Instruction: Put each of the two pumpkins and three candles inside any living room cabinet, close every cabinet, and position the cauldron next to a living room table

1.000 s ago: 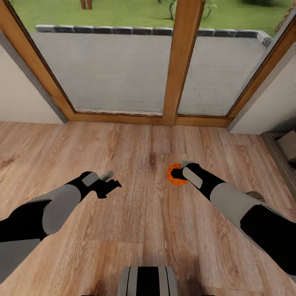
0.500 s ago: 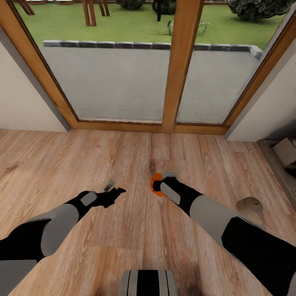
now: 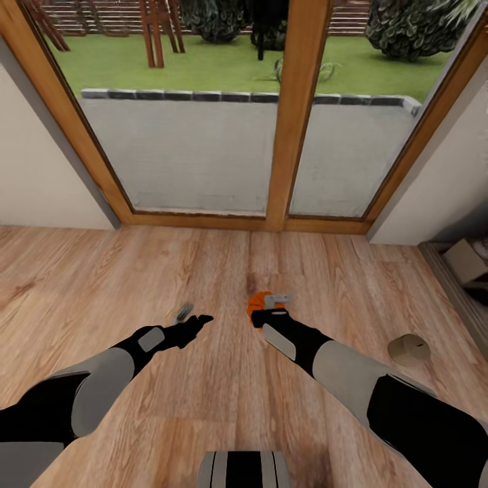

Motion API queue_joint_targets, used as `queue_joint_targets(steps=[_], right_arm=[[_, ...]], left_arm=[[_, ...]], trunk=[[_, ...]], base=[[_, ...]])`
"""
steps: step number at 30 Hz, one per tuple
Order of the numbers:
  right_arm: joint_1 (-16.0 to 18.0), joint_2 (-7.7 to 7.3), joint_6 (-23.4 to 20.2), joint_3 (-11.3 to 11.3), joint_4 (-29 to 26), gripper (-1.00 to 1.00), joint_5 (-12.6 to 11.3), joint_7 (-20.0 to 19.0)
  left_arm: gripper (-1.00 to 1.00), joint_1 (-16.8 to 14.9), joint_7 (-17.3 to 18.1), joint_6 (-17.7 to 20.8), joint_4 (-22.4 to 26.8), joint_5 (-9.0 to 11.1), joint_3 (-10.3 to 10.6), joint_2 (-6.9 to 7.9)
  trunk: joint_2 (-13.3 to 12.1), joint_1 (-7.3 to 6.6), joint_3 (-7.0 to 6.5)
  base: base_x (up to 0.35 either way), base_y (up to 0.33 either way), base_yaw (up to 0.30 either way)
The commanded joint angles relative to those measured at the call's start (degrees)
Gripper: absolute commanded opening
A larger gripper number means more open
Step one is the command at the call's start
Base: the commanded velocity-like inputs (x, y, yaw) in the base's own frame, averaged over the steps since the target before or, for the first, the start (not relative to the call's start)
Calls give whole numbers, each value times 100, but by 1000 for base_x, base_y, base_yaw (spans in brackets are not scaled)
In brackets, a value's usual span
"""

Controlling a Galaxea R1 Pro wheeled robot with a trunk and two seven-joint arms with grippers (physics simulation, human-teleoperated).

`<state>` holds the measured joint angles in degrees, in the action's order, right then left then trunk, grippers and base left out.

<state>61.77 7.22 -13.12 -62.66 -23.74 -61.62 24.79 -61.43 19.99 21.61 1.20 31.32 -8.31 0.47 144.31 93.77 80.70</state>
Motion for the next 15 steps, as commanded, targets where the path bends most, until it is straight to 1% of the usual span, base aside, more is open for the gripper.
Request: queue_joint_targets(steps=[1, 6, 9, 11, 15], right_arm=[[-5, -2, -15, -41, -9, -100, -30, 29], [-58, 2, -8, -45, -12, -100, -33, -22], [-91, 3, -1, -45, -9, -100, -34, -178], [-110, 1, 1, -44, -8, -100, -34, -352], [-156, 12, 2, -51, -8, -100, -34, -401]], left_arm=[[100, -1, 5, 39, 3, -9, -42, 0], [100, -1, 5, 37, 3, -13, -42, 2], [100, -1, -8, 27, 3, -18, -40, -1], [100, -1, -29, -7, 3, -23, -42, -2], [100, -1, -42, -14, 3, -31, -40, -3]], trunk=[[0, -3, -19], [-7, -16, -130], [-11, -24, -196], [-13, -29, -240], [-19, -39, -329]], base=[[0, 0, 0], [0, 0, 0], [0, 0, 0], [0, 0, 0], [0, 0, 0]])
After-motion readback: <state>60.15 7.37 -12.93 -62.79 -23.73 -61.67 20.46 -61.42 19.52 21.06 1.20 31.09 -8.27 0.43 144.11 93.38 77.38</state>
